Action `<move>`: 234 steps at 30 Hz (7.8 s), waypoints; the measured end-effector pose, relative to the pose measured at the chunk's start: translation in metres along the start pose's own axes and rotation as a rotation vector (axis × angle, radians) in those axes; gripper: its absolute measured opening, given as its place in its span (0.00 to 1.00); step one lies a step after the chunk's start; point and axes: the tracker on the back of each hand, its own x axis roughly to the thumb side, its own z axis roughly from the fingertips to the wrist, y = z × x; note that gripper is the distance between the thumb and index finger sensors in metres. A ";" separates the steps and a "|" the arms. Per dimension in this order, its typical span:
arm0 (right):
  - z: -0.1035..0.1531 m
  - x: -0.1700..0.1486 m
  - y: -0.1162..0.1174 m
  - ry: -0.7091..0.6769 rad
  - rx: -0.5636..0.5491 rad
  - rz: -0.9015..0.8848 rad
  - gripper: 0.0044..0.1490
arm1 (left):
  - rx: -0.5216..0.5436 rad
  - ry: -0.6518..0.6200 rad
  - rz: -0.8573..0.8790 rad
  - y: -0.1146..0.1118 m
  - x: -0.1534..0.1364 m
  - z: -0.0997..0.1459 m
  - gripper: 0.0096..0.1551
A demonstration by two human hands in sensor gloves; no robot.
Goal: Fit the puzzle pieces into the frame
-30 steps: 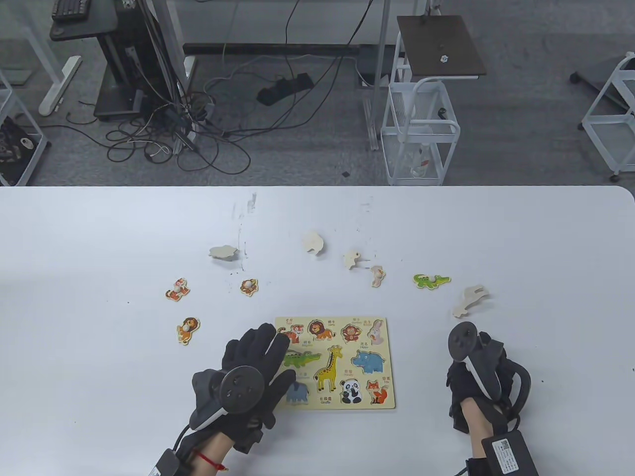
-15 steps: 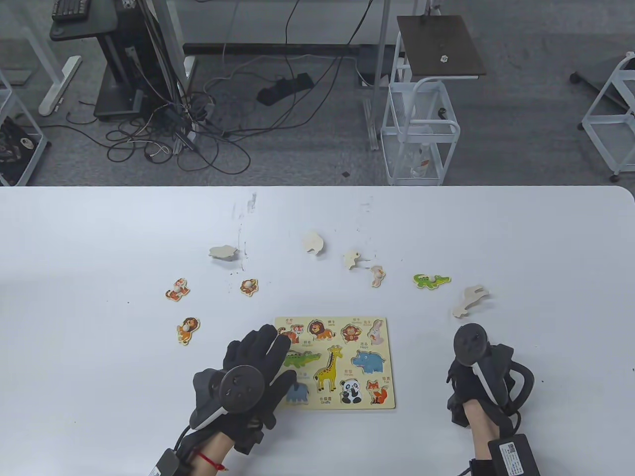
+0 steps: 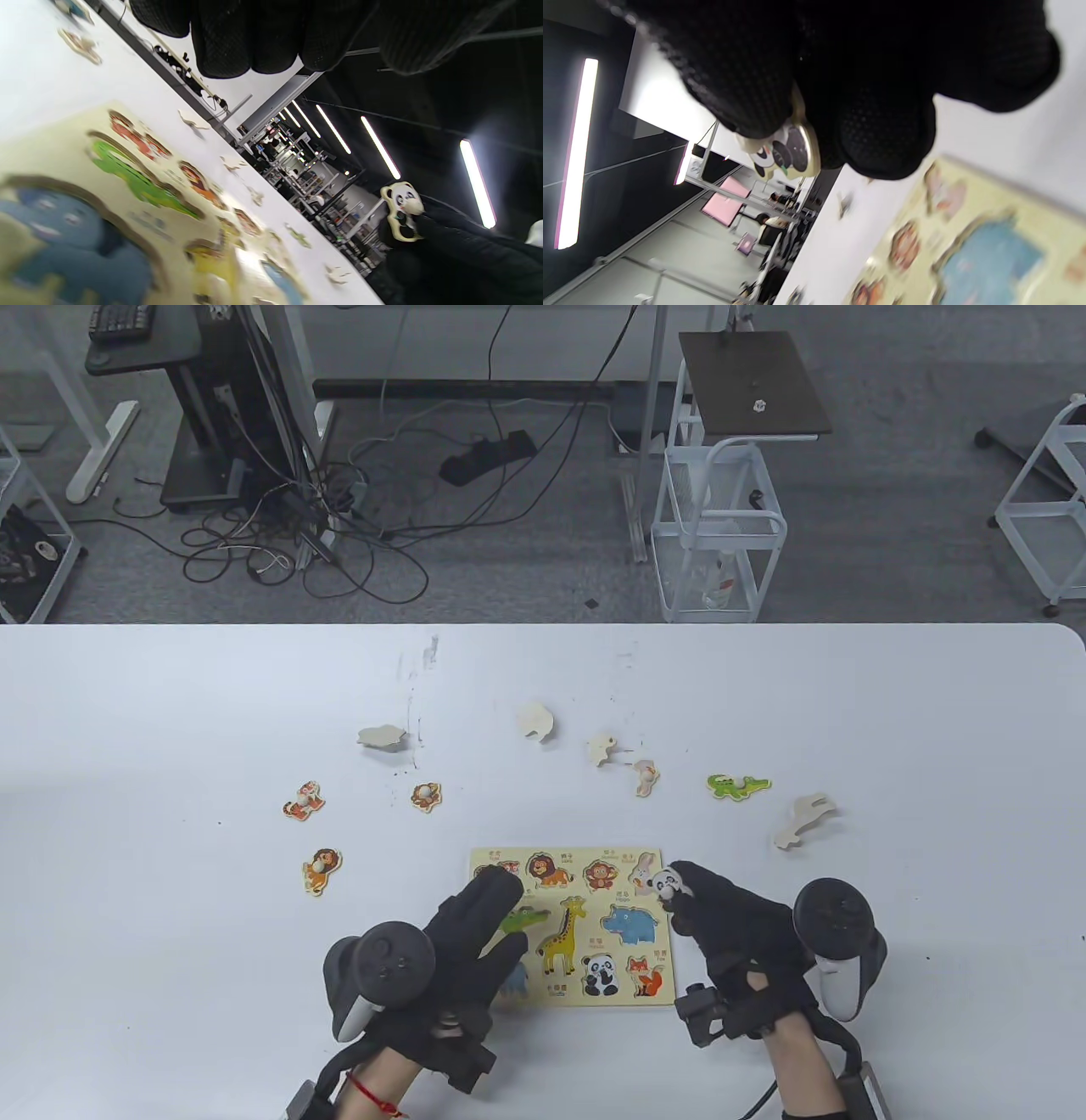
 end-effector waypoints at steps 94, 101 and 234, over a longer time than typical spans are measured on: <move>0.029 0.024 0.117 -0.375 0.188 1.140 0.27 | -0.098 0.094 -0.388 0.007 -0.014 0.001 0.41; 0.030 0.025 0.117 -0.380 0.191 1.156 0.27 | -0.104 0.095 -0.396 0.006 -0.014 0.001 0.41; 0.021 0.015 0.096 -0.074 0.278 0.014 0.28 | 0.214 -0.282 -0.566 -0.015 0.053 0.022 0.27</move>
